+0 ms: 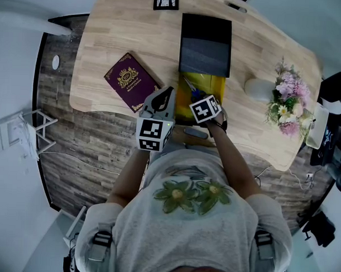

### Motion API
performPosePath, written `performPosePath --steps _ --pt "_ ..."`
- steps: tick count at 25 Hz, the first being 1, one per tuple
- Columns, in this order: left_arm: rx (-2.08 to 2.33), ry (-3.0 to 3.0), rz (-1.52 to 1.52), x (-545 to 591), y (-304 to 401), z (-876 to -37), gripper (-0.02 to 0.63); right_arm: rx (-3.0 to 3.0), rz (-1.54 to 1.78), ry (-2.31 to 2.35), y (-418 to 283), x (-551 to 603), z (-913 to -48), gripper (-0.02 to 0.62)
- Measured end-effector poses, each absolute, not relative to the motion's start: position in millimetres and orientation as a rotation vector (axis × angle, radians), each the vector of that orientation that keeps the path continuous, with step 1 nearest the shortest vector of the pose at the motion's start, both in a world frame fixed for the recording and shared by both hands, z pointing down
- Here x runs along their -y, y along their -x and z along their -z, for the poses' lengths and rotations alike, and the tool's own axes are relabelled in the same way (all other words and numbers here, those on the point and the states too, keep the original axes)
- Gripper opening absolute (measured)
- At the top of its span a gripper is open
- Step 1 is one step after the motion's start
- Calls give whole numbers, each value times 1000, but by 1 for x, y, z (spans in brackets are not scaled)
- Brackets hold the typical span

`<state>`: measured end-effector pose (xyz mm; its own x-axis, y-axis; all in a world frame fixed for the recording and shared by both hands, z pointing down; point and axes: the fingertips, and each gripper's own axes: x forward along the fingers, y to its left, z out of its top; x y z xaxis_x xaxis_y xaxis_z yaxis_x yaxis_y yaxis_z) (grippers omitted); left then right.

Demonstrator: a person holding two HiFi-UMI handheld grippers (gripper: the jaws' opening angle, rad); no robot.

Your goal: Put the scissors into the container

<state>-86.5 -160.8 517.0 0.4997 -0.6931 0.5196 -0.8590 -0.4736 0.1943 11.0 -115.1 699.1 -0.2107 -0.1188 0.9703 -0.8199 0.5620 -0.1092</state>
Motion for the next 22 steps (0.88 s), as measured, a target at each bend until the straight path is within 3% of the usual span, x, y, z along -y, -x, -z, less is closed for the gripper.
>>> performPosePath --steps 17,22 --pt "1291 -2348 -516 158 85 -504 7 1718 -812 -810 -10 115 -690 109" --pt "1291 -2361 -511 157 83 -500 7 1736 -796 -853 -12 119 -680 81"
